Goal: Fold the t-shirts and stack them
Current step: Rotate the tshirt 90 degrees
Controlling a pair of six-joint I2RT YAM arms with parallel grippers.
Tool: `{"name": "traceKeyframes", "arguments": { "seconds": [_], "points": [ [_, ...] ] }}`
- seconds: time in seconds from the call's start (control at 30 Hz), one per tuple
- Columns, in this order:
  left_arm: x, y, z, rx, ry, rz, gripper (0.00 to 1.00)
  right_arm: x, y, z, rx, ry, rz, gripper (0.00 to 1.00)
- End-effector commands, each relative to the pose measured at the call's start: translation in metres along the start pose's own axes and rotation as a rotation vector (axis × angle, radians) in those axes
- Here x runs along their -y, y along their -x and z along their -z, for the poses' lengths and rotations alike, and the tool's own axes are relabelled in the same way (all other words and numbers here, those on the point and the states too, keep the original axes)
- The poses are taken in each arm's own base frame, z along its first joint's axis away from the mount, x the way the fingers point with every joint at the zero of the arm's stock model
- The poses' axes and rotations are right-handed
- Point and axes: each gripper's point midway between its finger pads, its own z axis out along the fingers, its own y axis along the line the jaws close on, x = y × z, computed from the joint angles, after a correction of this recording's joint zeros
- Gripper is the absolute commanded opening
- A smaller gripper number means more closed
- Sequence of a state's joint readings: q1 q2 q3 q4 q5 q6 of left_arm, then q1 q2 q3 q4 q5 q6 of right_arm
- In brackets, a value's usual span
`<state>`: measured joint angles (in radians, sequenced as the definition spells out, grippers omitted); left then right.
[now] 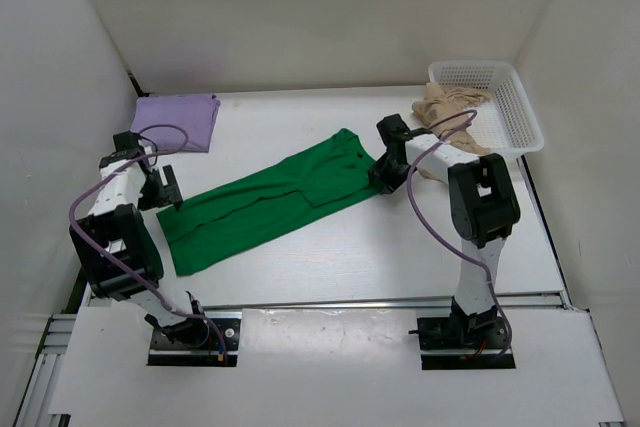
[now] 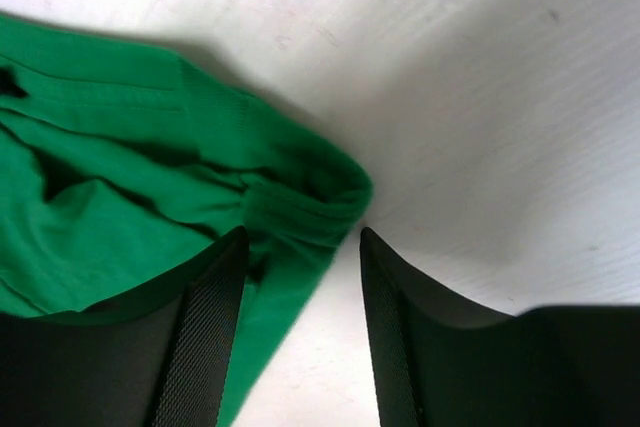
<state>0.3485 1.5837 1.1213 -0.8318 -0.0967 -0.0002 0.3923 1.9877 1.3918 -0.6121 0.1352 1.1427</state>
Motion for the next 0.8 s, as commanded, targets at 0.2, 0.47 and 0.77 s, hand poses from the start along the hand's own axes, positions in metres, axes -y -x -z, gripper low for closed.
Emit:
{"name": "traceKeyframes", "arguments": {
  "seconds": [0.2,0.47,0.77],
  "points": [
    [-0.004,0.003,0.024,0.075,0.001,0.014,1.0,-0.037,0.013,-0.049,-0.03,-0.003,-0.017,0.02],
    [0.006,-0.017,0.018,-0.009,-0.042,-0.004,1.0,-0.181,0.126,-0.054,0.16,0.358,-0.186,0.06],
    [0.054,-0.038,0.002,-0.128,-0.148,-0.123,1.0,-0.266,0.171,-0.004,0.162,0.789,-0.301,0.55]
  ]
}}
